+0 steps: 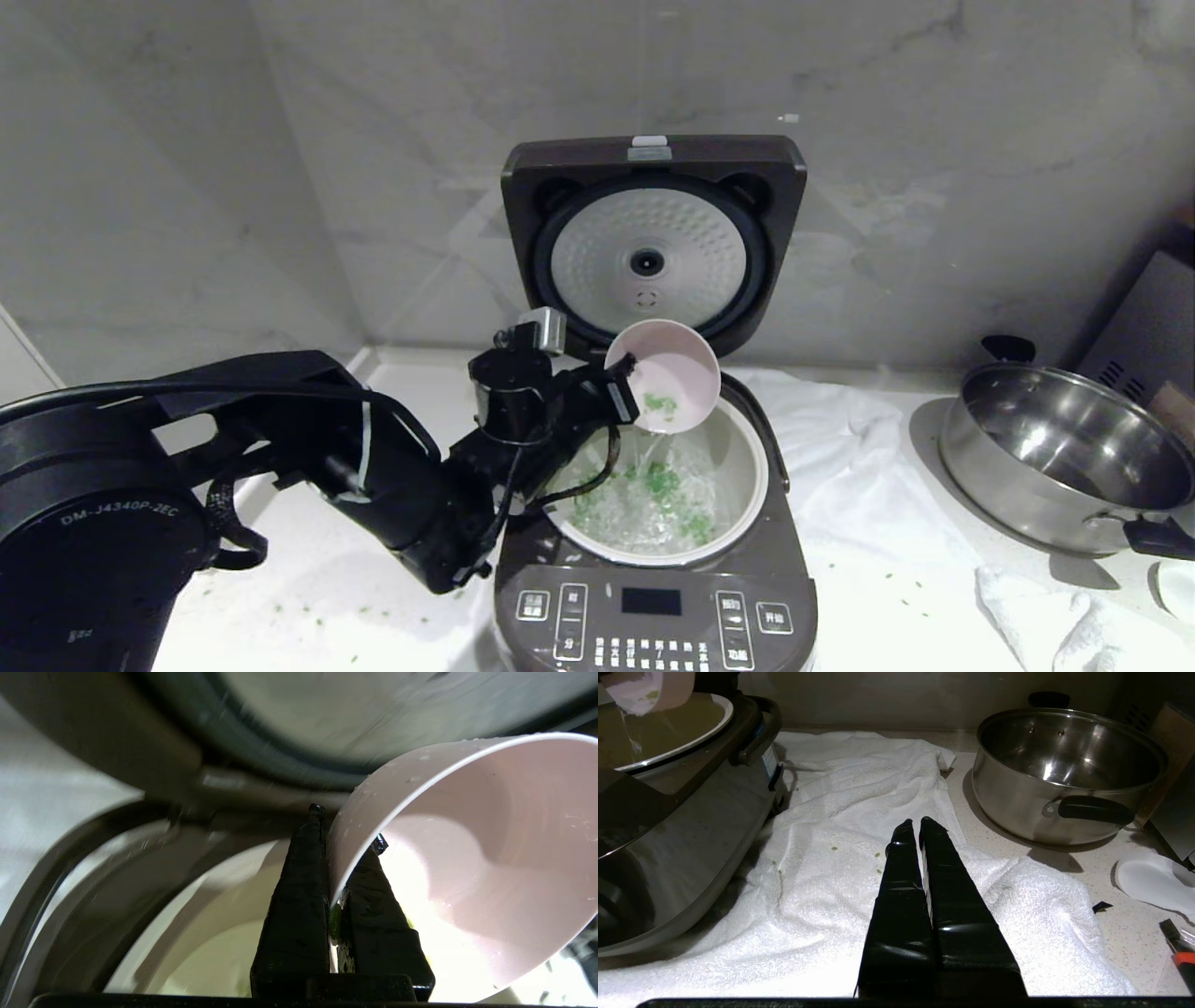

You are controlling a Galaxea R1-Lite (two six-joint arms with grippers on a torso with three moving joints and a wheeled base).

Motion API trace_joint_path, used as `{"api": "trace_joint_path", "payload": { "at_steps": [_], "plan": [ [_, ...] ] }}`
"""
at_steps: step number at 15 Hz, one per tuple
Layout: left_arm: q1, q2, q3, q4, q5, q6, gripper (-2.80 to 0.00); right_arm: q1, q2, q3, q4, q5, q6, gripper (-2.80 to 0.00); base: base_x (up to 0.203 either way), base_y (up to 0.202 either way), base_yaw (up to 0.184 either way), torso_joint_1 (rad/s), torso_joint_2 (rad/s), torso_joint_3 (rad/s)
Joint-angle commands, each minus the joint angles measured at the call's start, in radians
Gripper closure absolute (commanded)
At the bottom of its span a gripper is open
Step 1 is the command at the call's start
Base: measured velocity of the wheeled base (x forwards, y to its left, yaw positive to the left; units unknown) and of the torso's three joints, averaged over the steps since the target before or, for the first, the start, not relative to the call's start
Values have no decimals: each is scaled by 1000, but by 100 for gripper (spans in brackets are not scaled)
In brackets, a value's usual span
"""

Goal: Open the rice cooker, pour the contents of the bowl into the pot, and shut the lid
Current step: Pour the water from the bowl into the rice cooker

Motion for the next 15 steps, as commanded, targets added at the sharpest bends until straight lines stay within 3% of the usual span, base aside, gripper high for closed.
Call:
{"api": "trace_joint_path", "payload": {
  "at_steps": [1,3,15],
  "plan": [
    [-12,52,28,-143,7,34,0,0,0,2,0,0,0,0,0,0,0,0,0,0],
    [-21,71,32,-236,9,56,0,0,0,2,0,0,0,0,0,0,0,0,0,0],
    [-22,99,64,-236,10,62,0,0,0,2,0,0,0,0,0,0,0,0,0,0]
  ]
}}
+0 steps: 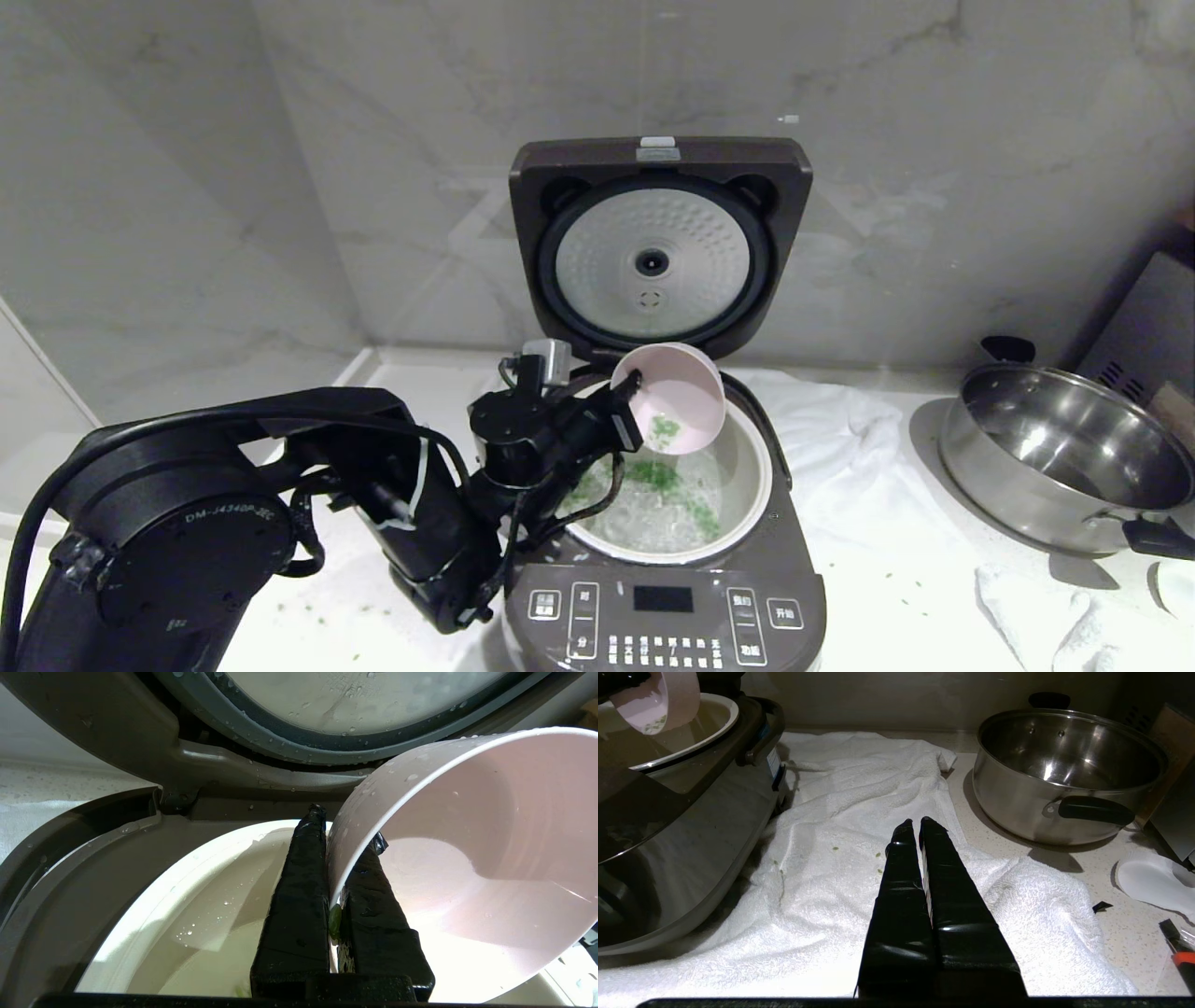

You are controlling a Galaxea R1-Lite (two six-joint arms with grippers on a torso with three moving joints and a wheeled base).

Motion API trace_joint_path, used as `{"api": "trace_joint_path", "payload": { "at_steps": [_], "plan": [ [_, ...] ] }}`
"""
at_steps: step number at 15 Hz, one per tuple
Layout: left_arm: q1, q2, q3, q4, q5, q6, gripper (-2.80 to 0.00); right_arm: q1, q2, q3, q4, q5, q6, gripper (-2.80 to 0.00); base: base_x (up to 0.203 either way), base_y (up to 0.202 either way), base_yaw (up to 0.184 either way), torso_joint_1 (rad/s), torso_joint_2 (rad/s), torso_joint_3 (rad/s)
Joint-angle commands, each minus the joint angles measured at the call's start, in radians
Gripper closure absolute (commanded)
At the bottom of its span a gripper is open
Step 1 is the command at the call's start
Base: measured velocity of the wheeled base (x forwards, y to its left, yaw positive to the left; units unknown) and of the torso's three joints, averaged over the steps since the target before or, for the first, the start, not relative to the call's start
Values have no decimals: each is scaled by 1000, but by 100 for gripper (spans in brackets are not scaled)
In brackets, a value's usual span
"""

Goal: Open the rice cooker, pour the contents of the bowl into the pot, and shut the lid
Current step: Pour the water from the bowl into the rice cooker

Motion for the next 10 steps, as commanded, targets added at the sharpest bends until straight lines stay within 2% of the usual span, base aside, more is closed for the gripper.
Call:
{"api": "trace_joint_path", "payload": {
  "at_steps": [1,10],
  "plan": [
    [1,-2,3,-8,1,-3,0,0,0,2,0,0,0,0,0,0,0,0,0,0],
    [25,-19,-8,-8,-2,2,0,0,0,2,0,0,0,0,0,0,0,0,0,0]
  ]
}}
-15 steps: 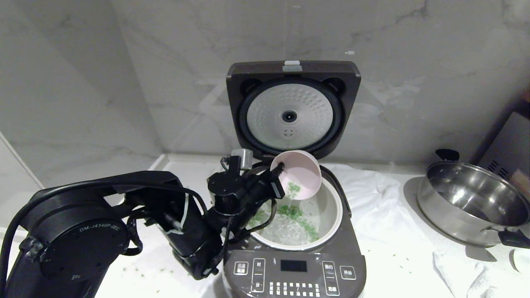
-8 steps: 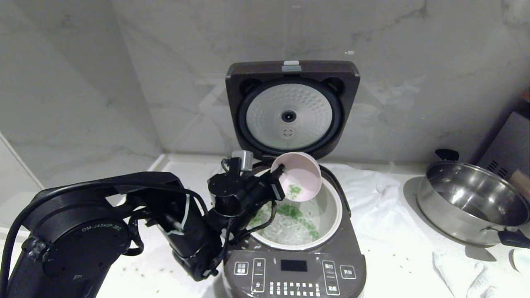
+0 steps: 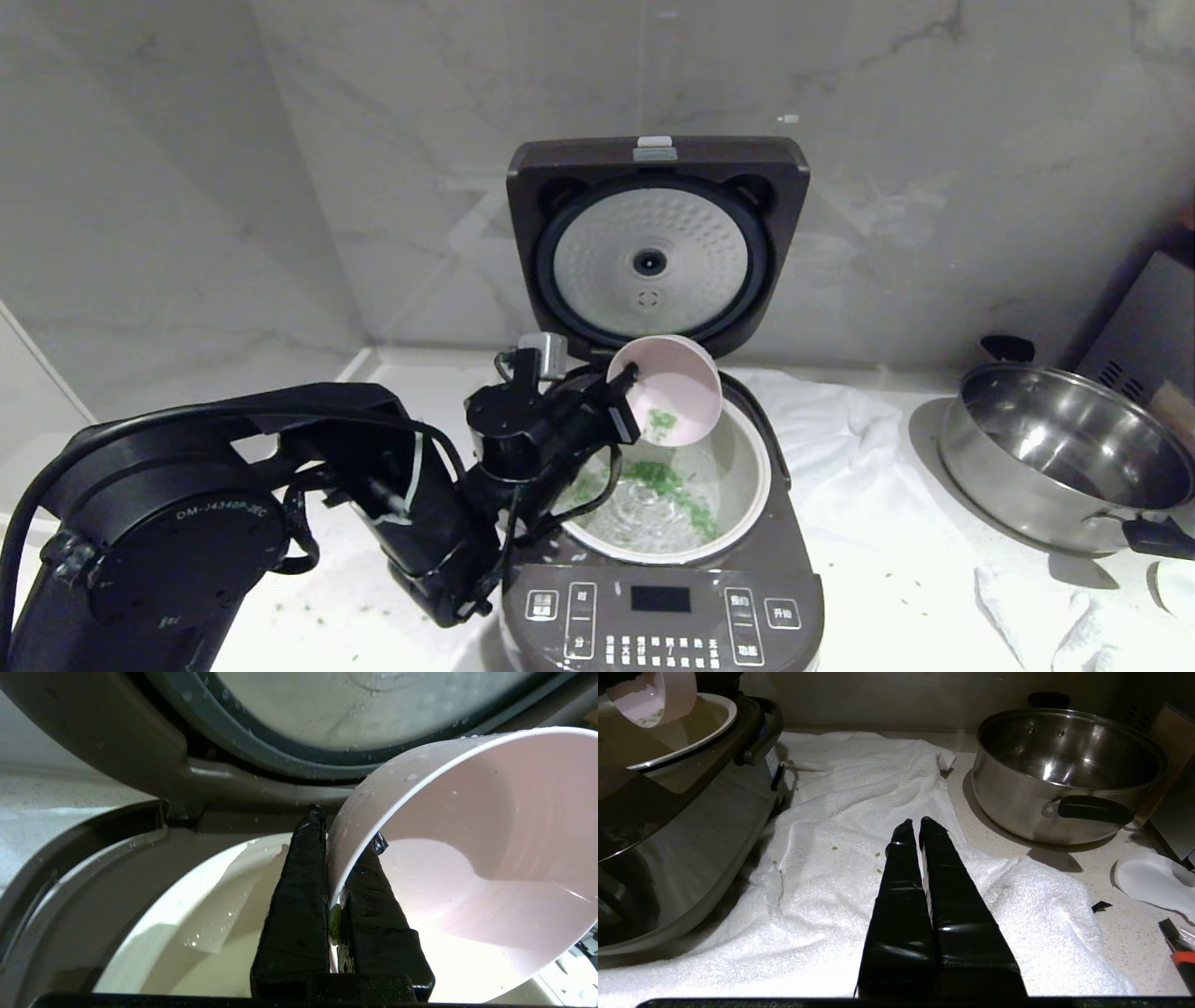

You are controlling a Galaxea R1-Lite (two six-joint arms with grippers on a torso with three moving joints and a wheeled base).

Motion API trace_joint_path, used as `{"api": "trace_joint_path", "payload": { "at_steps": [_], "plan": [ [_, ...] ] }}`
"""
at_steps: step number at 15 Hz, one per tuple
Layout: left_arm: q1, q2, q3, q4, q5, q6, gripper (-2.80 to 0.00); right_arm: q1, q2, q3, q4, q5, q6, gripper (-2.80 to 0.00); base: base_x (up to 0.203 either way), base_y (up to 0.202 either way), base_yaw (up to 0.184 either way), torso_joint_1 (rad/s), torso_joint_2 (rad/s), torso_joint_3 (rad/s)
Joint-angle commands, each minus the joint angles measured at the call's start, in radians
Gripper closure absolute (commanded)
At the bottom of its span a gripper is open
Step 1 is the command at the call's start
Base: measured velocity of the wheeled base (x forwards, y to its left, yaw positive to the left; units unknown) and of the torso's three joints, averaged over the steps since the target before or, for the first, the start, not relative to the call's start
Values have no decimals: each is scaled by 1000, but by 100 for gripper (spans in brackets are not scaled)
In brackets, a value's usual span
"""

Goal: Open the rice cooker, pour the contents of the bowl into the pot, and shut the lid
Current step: Pour the water from the bowl into the rice cooker

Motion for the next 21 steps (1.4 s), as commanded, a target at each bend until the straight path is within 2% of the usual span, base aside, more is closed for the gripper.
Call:
{"api": "trace_joint_path", "payload": {
  "at_steps": [1,3,7,9,18,21],
  "plan": [
    [21,-8,1,-9,-1,24,0,0,0,2,0,0,0,0,0,0,0,0,0,0],
    [44,-13,2,-9,-4,112,0,0,0,2,0,0,0,0,0,0,0,0,0,0],
    [58,-80,2,-9,-7,208,0,0,0,2,0,0,0,0,0,0,0,0,0,0],
    [56,-120,10,-9,-10,277,0,0,0,2,0,0,0,0,0,0,0,0,0,0],
    [54,-160,9,-9,-9,291,0,0,0,2,0,0,0,0,0,0,0,0,0,0],
    [56,-138,8,-9,-5,334,0,0,0,2,0,0,0,0,0,0,0,0,0,0]
  ]
}}
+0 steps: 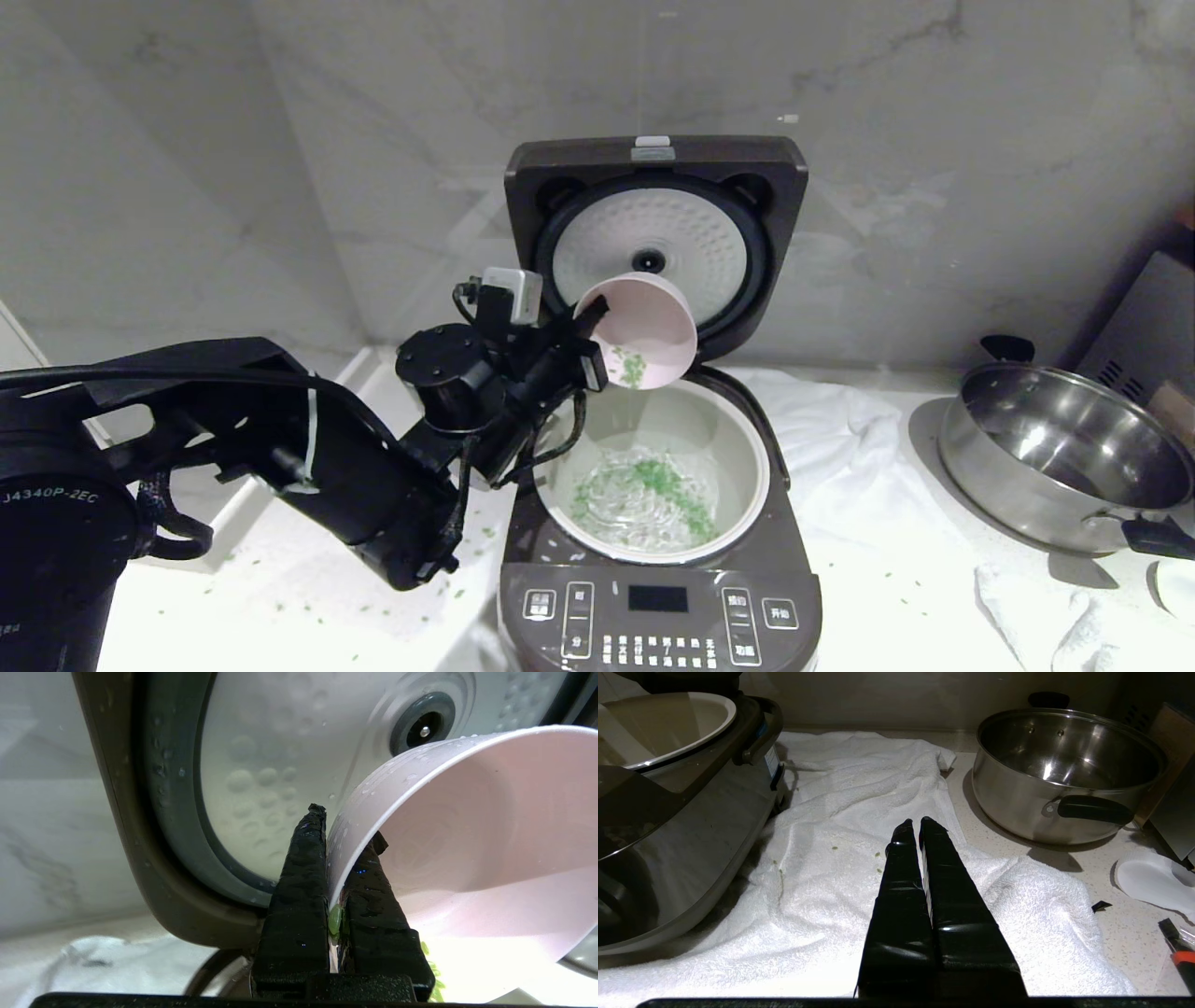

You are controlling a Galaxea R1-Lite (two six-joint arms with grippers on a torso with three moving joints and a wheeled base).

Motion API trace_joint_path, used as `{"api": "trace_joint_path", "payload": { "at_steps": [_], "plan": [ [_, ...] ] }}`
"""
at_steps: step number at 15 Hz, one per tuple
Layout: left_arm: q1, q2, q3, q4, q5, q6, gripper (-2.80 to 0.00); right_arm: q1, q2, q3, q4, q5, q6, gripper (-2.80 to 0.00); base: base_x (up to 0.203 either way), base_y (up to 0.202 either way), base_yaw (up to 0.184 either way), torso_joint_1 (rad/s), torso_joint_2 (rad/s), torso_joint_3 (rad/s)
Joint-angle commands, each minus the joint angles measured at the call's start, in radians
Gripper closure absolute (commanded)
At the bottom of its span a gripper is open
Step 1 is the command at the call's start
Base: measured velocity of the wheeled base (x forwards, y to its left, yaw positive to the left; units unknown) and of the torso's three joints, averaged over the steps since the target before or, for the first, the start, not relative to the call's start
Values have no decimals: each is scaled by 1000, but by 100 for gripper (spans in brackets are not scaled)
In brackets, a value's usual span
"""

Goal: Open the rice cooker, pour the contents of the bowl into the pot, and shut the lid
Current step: Pour the water from the bowl into the rice cooker

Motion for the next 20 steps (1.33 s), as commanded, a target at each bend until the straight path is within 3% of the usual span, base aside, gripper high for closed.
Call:
{"api": "trace_joint_path", "payload": {
  "at_steps": [1,4,7,9,10,12,14,17,20],
  "plan": [
    [6,40,-4,-8,3,47,0,0,0,2,0,0,-1,0,0,0,0,0,0,0],
    [12,23,-32,-8,-2,225,0,0,0,2,0,0,-2,0,0,0,0,0,0,0],
    [10,-21,-47,-8,-31,443,0,0,0,2,0,0,0,0,0,0,0,0,0,0],
    [11,-68,-43,-8,-58,473,0,0,0,2,0,0,0,0,0,0,0,0,0,0],
    [12,-82,-35,-8,-101,502,0,0,0,2,0,0,0,0,0,0,0,0,0,0],
    [13,-99,20,-8,-161,605,0,0,0,2,0,0,0,0,0,0,0,0,0,0],
    [-11,-96,53,-8,-161,724,0,0,0,2,0,0,0,0,0,0,0,0,0,0],
    [-46,-70,67,-8,-136,742,0,0,0,2,0,0,0,0,0,0,0,0,0,0],
    [-54,-29,50,-8,-109,661,0,0,0,2,0,0,0,0,0,0,0,0,0,0]
  ]
}}
